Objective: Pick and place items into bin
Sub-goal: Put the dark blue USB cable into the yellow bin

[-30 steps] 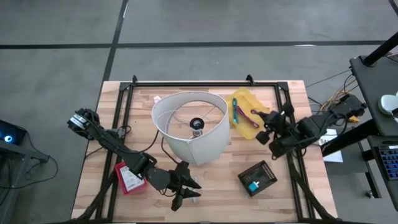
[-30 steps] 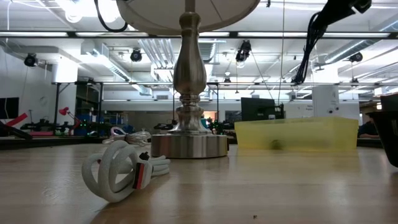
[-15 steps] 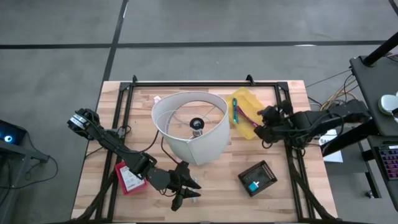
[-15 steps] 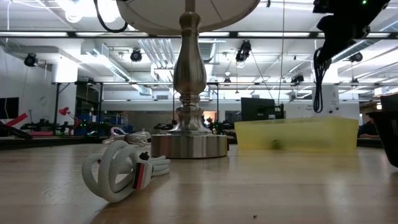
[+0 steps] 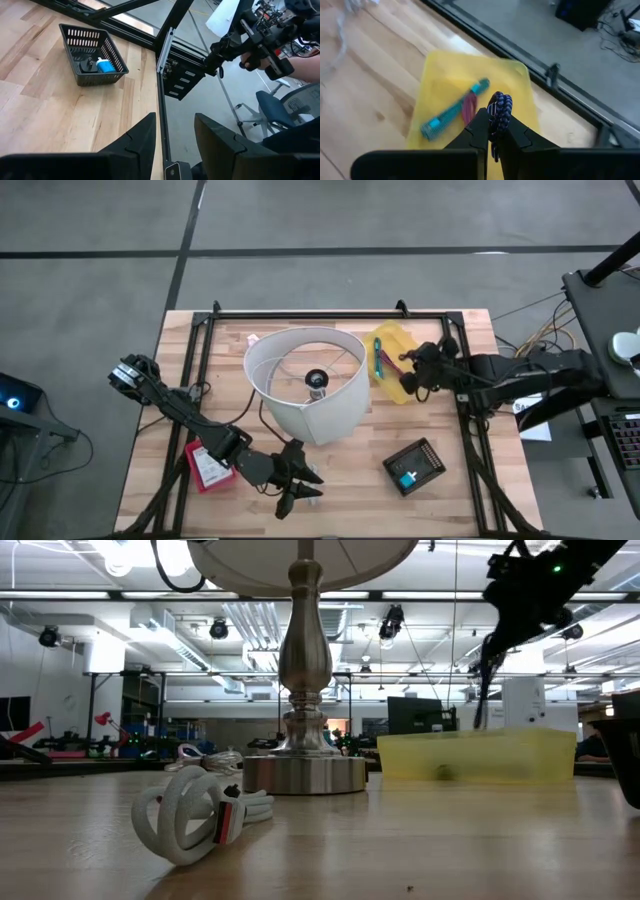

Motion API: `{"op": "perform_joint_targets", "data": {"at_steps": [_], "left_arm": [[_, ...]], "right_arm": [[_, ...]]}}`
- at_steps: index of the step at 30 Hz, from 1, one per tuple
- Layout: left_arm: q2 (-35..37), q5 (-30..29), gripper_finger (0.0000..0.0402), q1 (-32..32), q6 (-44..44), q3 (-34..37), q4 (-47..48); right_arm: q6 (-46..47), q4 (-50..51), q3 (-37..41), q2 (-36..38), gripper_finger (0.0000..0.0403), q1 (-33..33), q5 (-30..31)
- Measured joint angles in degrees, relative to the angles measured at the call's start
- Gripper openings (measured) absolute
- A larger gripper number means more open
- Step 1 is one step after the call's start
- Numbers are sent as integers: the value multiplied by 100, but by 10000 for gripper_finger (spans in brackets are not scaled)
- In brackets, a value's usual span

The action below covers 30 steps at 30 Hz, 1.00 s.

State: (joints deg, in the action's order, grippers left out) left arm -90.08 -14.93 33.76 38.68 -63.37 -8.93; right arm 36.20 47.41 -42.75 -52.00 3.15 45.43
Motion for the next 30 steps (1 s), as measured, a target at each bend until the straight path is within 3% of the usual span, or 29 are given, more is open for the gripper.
{"op": "perform_joint_targets", "data": {"at_steps": [4, 10, 17, 30], "left_arm": [[0, -1, 118, 0, 2, 2, 1], [0, -3, 118, 0, 15, 2, 5], [0, -3, 118, 0, 15, 2, 43], [0, -3, 118, 2, 7, 2, 47]], "right_arm": [[-545, -785, 245, -4, 11, -467, -341], [-830, -1015, 522, -67, 11, -1213, -764], [-1580, -1754, 705, -98, 11, -2107, -1941], [-2038, -2047, 709, -188, 17, -2801, -2496]]}}
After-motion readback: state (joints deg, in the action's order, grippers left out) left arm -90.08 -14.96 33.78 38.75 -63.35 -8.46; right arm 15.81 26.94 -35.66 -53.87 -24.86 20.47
